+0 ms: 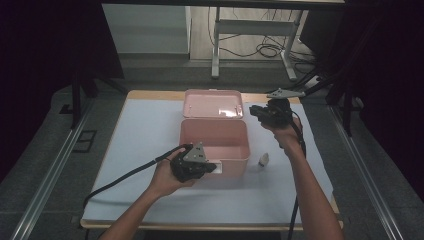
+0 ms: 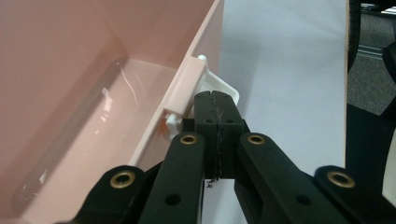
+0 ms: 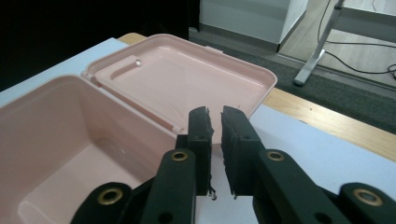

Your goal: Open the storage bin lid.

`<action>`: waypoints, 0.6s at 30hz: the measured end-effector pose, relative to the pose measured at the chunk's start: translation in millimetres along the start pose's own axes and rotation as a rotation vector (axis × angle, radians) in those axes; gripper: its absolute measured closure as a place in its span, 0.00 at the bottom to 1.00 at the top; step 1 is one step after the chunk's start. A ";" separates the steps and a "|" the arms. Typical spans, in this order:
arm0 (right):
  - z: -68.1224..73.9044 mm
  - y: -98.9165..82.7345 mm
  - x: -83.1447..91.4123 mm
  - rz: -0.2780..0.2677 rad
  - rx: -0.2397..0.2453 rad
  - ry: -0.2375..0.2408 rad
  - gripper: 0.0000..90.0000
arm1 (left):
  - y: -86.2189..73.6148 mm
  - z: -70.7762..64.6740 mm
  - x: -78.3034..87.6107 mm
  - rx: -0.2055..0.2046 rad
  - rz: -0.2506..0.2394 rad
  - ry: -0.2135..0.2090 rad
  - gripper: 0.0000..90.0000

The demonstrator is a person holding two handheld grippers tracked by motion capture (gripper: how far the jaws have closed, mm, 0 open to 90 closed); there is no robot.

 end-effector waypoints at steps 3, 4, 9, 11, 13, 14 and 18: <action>2.0 -3.5 2.4 0.005 0.008 0.014 0.85 | 0.3 -0.5 -0.3 0.006 -0.004 -0.001 1.00; 2.7 -4.6 3.2 0.009 0.011 0.018 0.83 | 0.2 -0.6 -0.2 0.007 -0.004 0.000 1.00; 4.7 -12.6 6.3 0.035 0.030 0.025 0.75 | -0.1 0.4 0.1 0.007 0.000 -0.007 1.00; 4.0 -16.4 7.8 0.042 0.032 0.018 0.72 | 0.3 0.0 -0.1 0.014 -0.005 -0.010 1.00; 2.7 -20.0 9.8 0.046 0.031 0.011 0.72 | 0.2 0.0 -0.1 0.013 -0.004 -0.010 1.00; 2.4 -21.7 10.6 0.048 0.028 0.016 0.71 | 0.2 -0.1 -0.1 0.013 -0.005 -0.009 1.00; 0.4 -28.8 13.2 0.064 0.028 0.020 0.70 | 0.2 -0.2 -0.1 0.014 -0.004 -0.008 1.00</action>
Point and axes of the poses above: each handheld gripper's, and its own axes: x roughly backward along the jaws, y roughly out of its top, z roughly to its left, the point moved 7 cm from there along -x, roughly forward along the jaws, and after that the axes turned 7 degrees about z, right-handed, at the moved point
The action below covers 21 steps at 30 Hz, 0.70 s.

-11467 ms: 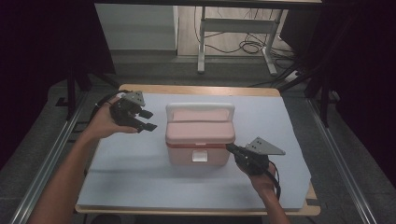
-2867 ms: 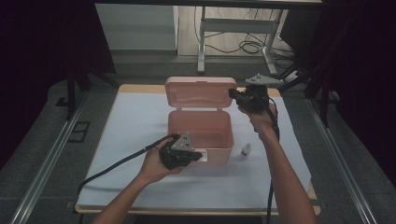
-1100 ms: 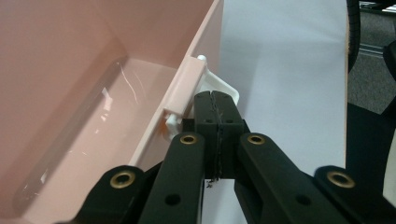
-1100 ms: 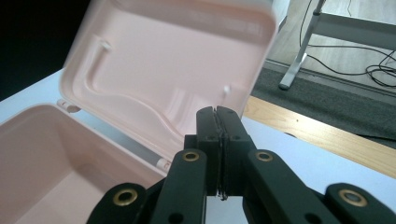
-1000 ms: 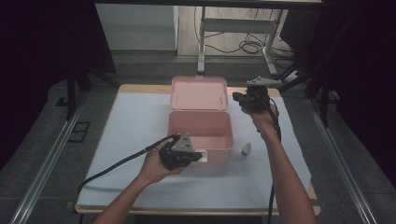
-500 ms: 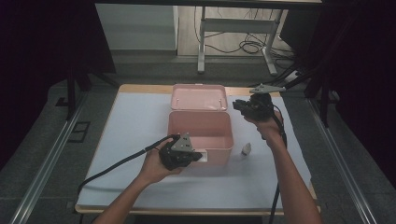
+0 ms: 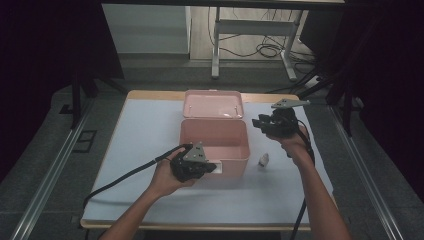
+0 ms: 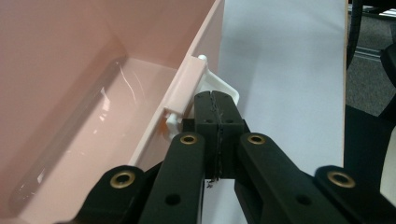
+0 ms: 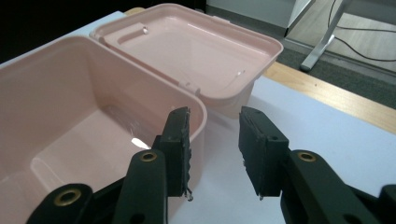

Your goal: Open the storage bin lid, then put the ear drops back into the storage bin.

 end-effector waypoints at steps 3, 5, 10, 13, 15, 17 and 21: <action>0.2 -5.7 2.2 0.018 0.005 0.012 0.70 | -0.1 0.0 0.0 0.000 -0.001 -0.001 1.00; 1.0 -8.6 3.7 0.027 0.011 0.016 0.69 | -0.1 0.2 0.0 0.001 -0.001 -0.003 1.00; 2.3 -17.6 9.2 0.048 0.022 0.020 0.68 | -0.1 0.1 0.0 0.001 -0.001 -0.002 1.00; 2.9 -23.5 11.0 0.068 0.029 0.023 0.66 | -0.1 0.2 0.1 0.002 0.000 -0.003 1.00; 2.9 -28.7 12.1 0.086 0.039 0.023 0.66 | -0.1 0.2 0.0 0.003 0.000 -0.004 1.00; 2.9 -31.2 13.0 0.094 0.039 0.026 0.65 | -0.1 0.2 0.1 0.003 0.000 -0.004 1.00; 2.9 -37.5 15.4 0.130 0.048 0.027 0.63 | -0.2 0.1 0.1 0.003 0.000 -0.004 1.00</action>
Point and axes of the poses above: each handheld gripper's, and its own axes: x roughly backward along the jaws, y roughly out of its top, z roughly to its left, the point moved 7 cm from there along -x, roughly forward along the jaws, and after that the axes turned 7 degrees about z, right-handed, at the moved point
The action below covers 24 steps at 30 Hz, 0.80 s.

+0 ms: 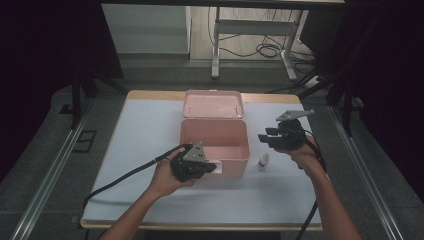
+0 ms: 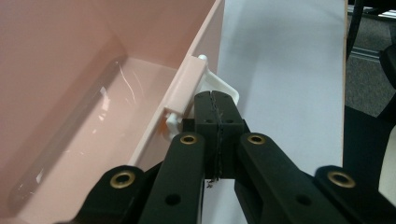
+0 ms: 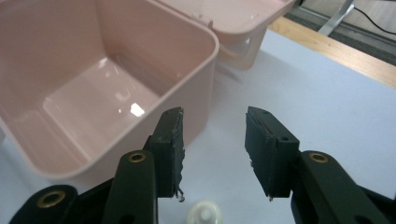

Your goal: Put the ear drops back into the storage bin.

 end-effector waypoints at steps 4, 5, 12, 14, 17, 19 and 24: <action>0.8 -6.6 1.3 0.037 0.005 -0.005 0.63 | 0.0 0.2 0.0 0.000 -0.001 -0.003 1.00; 1.0 -8.5 1.6 0.045 0.010 -0.006 0.63 | 0.0 0.2 0.0 0.000 -0.001 -0.003 1.00; 3.6 -21.1 0.2 0.109 0.017 -0.005 0.63 | 0.0 0.1 0.0 -0.003 -0.001 0.000 1.00; 4.1 -25.0 -2.0 0.125 0.025 -0.002 0.63 | -0.2 -0.3 -0.1 0.001 -0.002 0.000 1.00; 6.5 -31.8 -7.3 0.153 0.033 0.008 0.62 | -0.2 -0.1 0.0 0.002 -0.002 -0.001 1.00; 6.9 -37.0 -12.1 0.175 0.037 0.009 0.62 | -0.2 -0.2 0.0 0.002 -0.003 -0.001 1.00; 8.2 -45.5 -20.3 0.210 0.031 0.021 0.61 | -0.3 0.0 0.0 0.002 -0.003 -0.002 1.00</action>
Point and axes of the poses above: each handheld gripper's, and its own axes: x roughly backward along the jaws, y roughly out of its top, z roughly to its left, the point moved 7 cm from there along -x, roughly forward along the jaws, and after that the axes turned 7 degrees about z, right-handed, at the moved point
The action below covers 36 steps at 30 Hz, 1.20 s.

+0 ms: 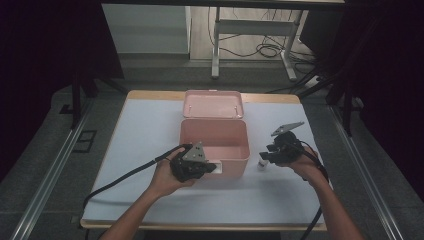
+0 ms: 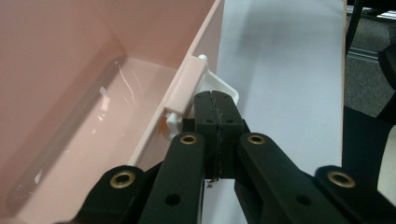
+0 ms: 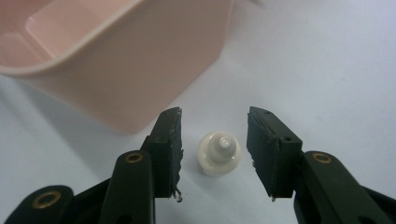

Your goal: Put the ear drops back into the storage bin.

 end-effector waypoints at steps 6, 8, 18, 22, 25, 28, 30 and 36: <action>-0.4 -4.9 -9.6 0.052 0.015 -0.011 0.60 | -0.4 0.1 0.3 -0.005 0.005 0.002 1.00; 0.2 -5.9 -13.4 0.073 0.023 -0.016 0.60 | -0.4 0.2 0.3 -0.005 0.004 0.002 1.00; -1.6 -11.9 -30.0 0.141 0.016 -0.026 0.59 | -0.4 -0.3 -0.1 0.005 -0.006 0.002 1.00; -4.6 -13.4 -37.3 0.166 0.013 -0.029 0.59 | -0.4 -0.2 -0.1 0.005 -0.006 0.001 1.00; -5.9 -13.1 -43.4 0.185 0.006 -0.031 0.59 | -0.4 -0.2 -0.1 0.005 -0.006 0.001 1.00; -6.5 -12.9 -49.0 0.205 0.009 -0.035 0.60 | -0.5 -0.3 -0.1 0.004 -0.006 0.001 1.00; -6.9 -12.6 -52.7 0.213 0.006 -0.037 0.61 | -0.5 -0.4 -0.1 0.004 -0.007 0.001 1.00; -5.1 -11.5 -56.0 0.232 -0.010 -0.031 0.66 | -0.7 -0.2 -0.1 0.004 -0.010 0.000 1.00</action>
Point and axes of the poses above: each handheld gripper's, and its own axes: x roughly backward along the jaws, y roughly out of its top, z roughly to its left, the point moved 7 cm from there along -x, roughly forward along the jaws, and after that the axes turned 7 degrees about z, right-handed, at the moved point
